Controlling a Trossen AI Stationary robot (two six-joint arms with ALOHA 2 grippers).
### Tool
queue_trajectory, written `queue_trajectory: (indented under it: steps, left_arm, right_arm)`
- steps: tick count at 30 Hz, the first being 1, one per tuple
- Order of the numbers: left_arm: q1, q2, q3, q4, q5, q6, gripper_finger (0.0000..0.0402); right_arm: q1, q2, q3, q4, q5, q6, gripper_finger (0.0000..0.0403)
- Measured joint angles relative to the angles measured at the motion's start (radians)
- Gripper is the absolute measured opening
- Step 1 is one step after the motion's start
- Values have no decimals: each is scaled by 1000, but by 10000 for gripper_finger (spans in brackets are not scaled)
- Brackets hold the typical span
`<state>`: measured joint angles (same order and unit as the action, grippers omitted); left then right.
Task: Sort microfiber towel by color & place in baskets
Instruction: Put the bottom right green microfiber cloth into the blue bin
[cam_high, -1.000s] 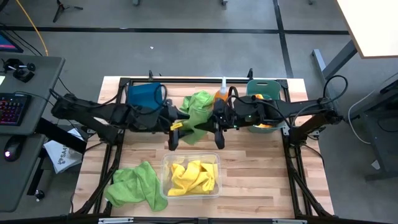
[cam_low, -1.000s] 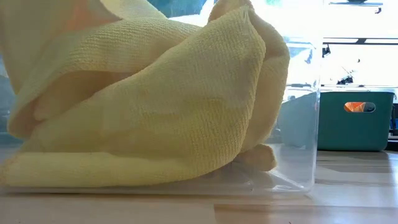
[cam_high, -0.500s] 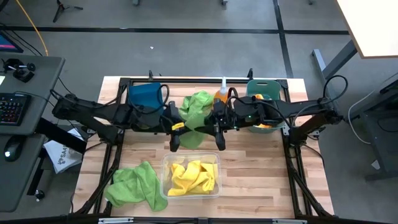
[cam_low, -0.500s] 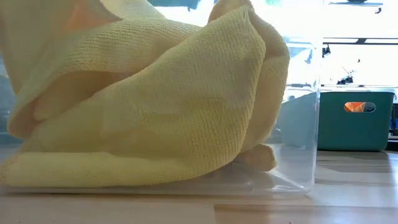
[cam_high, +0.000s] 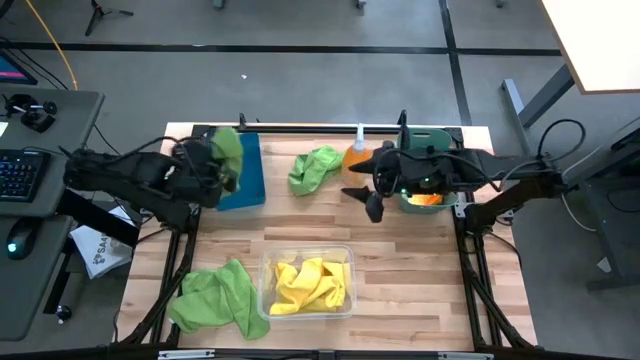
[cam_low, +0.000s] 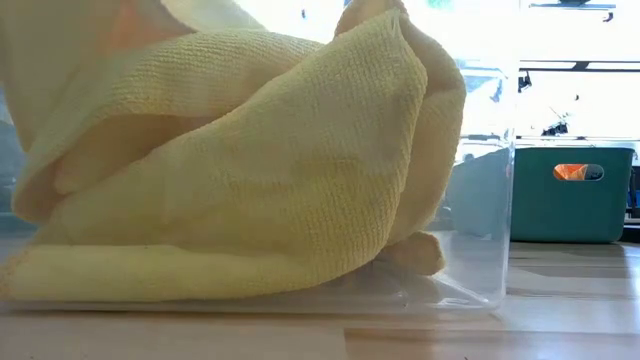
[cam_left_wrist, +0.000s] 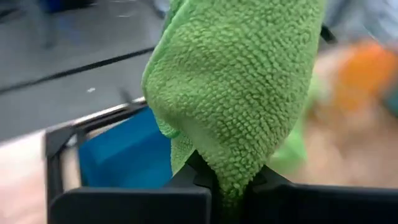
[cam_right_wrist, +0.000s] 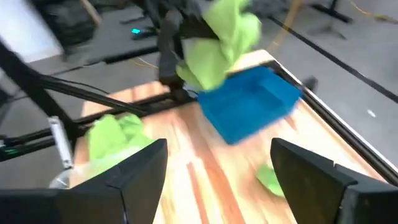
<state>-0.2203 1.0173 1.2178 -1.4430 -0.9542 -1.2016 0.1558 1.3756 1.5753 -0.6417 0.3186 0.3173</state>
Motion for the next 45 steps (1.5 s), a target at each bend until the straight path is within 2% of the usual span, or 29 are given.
queue_trajectory:
  steps: [4,6,9,12,14,17,21,23,27,30,36,42,45]
  left_arm:
    - [36,-82,-166,0,-74,-265,1]
    - [71,-100,-262,50,-68,-313,1]
    - [147,-98,-378,86,-1,-360,1]
    - [231,-99,-427,99,26,-408,1]
    - [284,-97,-435,127,18,-361,1]
    - [368,-98,-432,252,11,-194,1]
    - [484,-81,-431,495,78,106,1]
    - [545,-46,-430,534,118,194,1]
    - [649,11,-432,484,179,193,6]
    - [687,39,-432,477,234,190,22]
    - [712,94,-432,525,427,305,71]
    - [712,115,-432,453,449,294,126]
    - [712,96,-432,452,509,298,151]
  right_arm:
    - [8,-4,0,-54,23,43,281]
    - [9,5,0,-55,23,45,279]
    - [9,18,0,-57,23,45,276]
    - [8,24,0,-57,23,44,275]
    - [4,26,0,-51,36,44,275]
    - [1,27,0,-53,57,48,275]
    - [1,32,0,-48,59,49,275]
    - [1,32,0,-49,59,61,275]
    - [1,32,0,-59,60,86,275]
    - [7,32,0,-57,64,94,275]
    - [8,32,0,-58,77,94,275]
    - [8,32,0,-70,92,94,275]
    - [8,32,0,-83,92,94,275]
